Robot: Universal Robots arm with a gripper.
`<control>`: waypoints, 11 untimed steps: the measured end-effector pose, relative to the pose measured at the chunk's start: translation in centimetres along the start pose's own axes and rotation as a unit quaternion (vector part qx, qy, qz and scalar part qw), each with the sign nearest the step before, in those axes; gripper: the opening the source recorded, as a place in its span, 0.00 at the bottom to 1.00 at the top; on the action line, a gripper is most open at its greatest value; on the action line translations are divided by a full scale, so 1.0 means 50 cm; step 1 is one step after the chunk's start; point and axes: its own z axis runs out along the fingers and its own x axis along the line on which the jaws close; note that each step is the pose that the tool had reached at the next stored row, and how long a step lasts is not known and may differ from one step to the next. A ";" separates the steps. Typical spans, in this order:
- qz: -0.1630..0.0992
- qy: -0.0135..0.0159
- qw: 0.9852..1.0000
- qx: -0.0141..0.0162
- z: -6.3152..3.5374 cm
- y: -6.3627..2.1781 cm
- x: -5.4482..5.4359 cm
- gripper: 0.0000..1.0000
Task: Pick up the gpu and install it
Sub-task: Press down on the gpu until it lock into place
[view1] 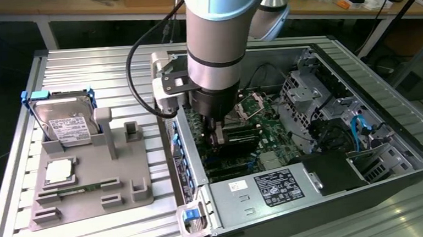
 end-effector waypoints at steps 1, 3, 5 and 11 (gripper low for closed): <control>0.000 0.002 1.000 0.001 -0.002 0.001 -0.002 0.11; 0.000 0.003 1.000 0.003 -0.004 0.004 -0.003 0.11; 0.000 0.003 1.000 0.002 -0.004 0.005 -0.003 0.11; 0.000 0.002 1.000 0.005 -0.003 0.012 -0.002 0.11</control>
